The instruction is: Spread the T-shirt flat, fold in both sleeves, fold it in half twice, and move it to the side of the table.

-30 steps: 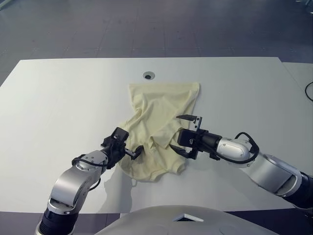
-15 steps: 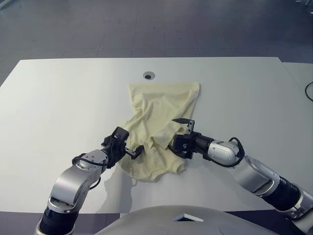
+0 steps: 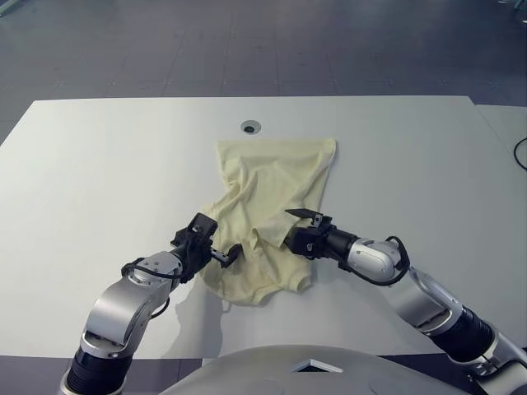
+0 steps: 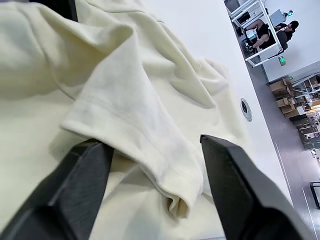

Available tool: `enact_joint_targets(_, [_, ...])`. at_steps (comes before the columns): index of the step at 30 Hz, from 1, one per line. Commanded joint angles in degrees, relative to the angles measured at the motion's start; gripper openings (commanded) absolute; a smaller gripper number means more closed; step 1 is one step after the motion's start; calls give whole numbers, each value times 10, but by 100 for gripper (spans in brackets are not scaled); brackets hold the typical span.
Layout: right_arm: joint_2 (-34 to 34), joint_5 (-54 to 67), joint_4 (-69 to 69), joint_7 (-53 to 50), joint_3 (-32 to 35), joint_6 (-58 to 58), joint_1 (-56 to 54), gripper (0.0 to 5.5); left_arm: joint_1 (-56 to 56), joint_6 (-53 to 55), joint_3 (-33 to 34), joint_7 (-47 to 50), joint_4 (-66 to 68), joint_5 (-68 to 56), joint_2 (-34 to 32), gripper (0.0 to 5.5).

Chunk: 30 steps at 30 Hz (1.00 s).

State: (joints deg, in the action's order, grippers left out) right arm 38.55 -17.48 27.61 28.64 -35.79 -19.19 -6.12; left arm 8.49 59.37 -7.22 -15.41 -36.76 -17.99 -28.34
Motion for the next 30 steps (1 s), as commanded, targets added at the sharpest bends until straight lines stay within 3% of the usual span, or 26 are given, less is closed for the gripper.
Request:
enact_joint_targets(1, [-4, -8, -6, 15, 20, 18, 9, 234, 13, 23, -10, 1, 16, 9, -7, 540])
enact_joint_targets(16, [-28, -27, -24, 42, 45, 52, 28, 1, 13, 23, -11, 5, 16, 8, -4, 540])
enact_joint_targets(21, [-12, -19, -15, 49, 79, 60, 51, 1, 15, 21, -9, 2, 17, 8, -8, 540])
enact_joint_targets(30, [124, 43, -25, 113, 254, 162, 108, 1, 67, 21, 7, 33, -14, 10, 13, 540])
